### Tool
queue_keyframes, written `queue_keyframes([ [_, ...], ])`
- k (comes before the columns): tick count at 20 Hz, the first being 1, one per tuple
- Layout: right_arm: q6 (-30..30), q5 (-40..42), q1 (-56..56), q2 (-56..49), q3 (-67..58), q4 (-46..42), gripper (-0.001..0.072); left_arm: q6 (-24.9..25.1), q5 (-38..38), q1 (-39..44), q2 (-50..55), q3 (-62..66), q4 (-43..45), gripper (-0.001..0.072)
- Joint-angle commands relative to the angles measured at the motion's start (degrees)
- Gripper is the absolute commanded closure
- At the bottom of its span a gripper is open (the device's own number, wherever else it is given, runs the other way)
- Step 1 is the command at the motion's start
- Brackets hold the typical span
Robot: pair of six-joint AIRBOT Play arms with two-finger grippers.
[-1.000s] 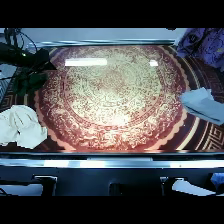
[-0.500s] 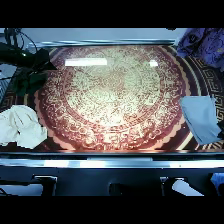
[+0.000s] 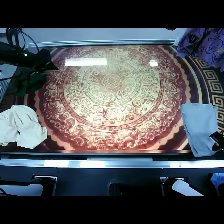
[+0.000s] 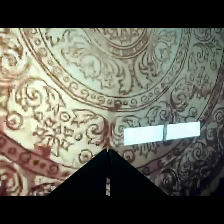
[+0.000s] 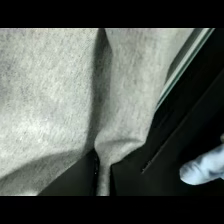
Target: Fold the clothes and pants, and hang the long-sleeved shirts on hangers.
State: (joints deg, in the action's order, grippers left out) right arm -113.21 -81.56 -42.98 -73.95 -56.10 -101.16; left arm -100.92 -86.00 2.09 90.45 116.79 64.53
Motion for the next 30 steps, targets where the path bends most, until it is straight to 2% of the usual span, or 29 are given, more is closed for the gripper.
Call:
queue_keyframes([
  [1,-0.7,-1.8,0.0,0.0,1.3,-1.8,0.0677,0.0,0.0,0.1,0.0,0.0,0.0,0.0690],
  [3,-0.6,-2.5,0.0,0.0,1.4,-2.9,0.0672,0.0,0.0,0.1,0.0,0.0,0.0,0.0690],
  [6,-0.6,-3.5,0.0,0.0,1.4,-5.0,0.0493,0.0,0.0,0.1,0.0,0.0,0.0,0.0690],
  [8,-0.4,-5.0,0.0,0.0,1.3,-8.2,0.0481,0.0,0.0,0.1,0.0,0.0,0.0,0.0690],
  [10,1.0,-4.9,0.0,0.5,0.1,-11.2,0.0360,0.0,0.0,0.1,0.0,0.0,0.0,0.0690],
  [11,2.2,-2.7,0.0,1.4,-1.7,-9.8,0.0362,0.0,0.0,0.1,0.0,0.0,0.0,0.0690],
  [13,4.4,6.3,0.1,4.5,-7.3,0.5,0.0378,0.1,0.1,0.0,0.0,0.0,0.1,0.0690],
  [15,11.6,17.7,1.5,6.9,-13.0,17.5,0.0473,0.5,0.1,-0.7,0.0,0.0,0.0,0.0690],
  [17,19.6,20.6,8.6,7.1,-17.9,24.1,0.0637,0.5,0.1,-2.1,-0.3,0.0,0.0,0.0690],
  [18,22.0,21.1,14.1,7.1,-19.7,24.2,0.0676,0.6,0.1,-2.9,-0.5,0.0,0.1,0.0690],
  [20,22.6,22.5,25.4,7.1,-21.0,24.1,0.0676,4.0,0.1,-3.9,-1.6,0.0,0.6,0.0691],
  [22,22.6,24.3,36.4,7.0,-21.0,23.5,0.0676,8.5,0.1,-3.3,-3.4,0.0,6.8,0.0691],
  [25,22.6,26.2,49.7,7.0,-21.0,21.8,0.0676,9.7,4.2,-2.3,-8.5,-5.9,15.3,0.0692],
  [27,22.6,26.1,55.4,7.0,-21.0,21.2,0.0676,10.1,8.1,-2.3,-12.3,-11.5,16.0,0.0691],
  [30,22.6,26.1,59.3,7.0,-21.0,21.0,0.0676,12.7,9.6,-2.1,-14.3,-13.3,16.0,0.0690],
])
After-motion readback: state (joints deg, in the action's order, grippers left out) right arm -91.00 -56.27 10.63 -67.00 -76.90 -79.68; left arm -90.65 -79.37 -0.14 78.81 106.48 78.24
